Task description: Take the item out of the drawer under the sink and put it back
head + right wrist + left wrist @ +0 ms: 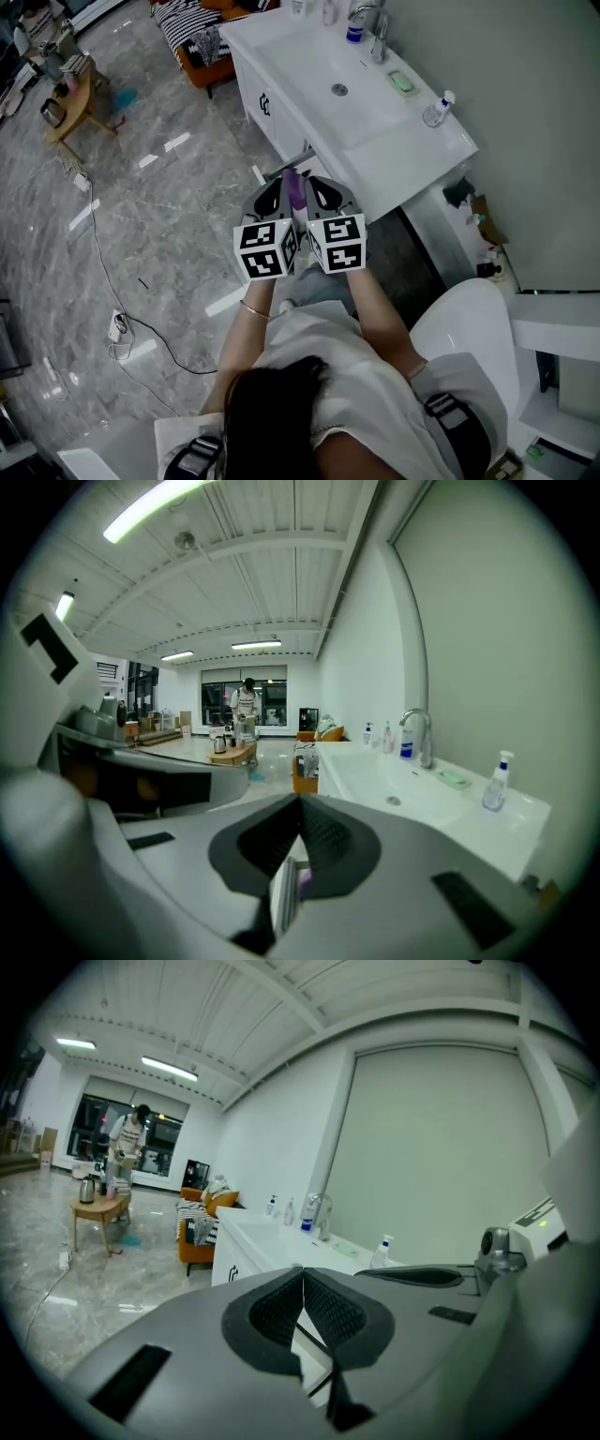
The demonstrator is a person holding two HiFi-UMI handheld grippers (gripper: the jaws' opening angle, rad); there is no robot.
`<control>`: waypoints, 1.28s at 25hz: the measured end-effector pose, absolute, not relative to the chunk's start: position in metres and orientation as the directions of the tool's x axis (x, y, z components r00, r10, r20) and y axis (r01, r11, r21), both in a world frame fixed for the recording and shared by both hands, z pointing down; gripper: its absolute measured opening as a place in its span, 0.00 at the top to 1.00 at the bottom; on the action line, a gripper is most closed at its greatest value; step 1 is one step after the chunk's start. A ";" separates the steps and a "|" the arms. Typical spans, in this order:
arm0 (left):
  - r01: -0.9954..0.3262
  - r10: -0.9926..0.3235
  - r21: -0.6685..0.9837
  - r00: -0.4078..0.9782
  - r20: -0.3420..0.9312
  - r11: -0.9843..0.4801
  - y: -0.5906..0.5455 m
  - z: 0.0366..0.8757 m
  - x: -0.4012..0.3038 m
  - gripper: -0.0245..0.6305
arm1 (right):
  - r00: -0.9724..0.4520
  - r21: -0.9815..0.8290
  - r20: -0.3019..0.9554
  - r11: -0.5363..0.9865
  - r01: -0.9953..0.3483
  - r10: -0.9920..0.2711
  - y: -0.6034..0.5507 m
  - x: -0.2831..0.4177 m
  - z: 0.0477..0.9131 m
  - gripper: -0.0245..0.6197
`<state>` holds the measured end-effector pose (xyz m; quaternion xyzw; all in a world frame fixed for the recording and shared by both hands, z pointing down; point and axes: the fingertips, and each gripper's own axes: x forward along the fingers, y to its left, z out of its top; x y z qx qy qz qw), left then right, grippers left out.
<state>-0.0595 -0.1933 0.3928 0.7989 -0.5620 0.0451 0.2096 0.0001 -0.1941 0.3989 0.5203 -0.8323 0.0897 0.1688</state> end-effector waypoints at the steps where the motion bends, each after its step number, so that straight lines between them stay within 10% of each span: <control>1: -0.915 -0.879 0.283 0.371 0.301 -0.289 -0.192 0.391 -0.058 0.96 | -0.401 0.026 0.359 0.439 -0.898 -0.843 -0.193 0.000 0.395 0.94; 32: -0.916 -0.834 0.192 0.400 0.380 -0.351 -0.211 0.424 -0.041 0.96 | -0.399 -0.005 0.392 0.432 -0.902 -0.829 -0.205 0.013 0.411 0.93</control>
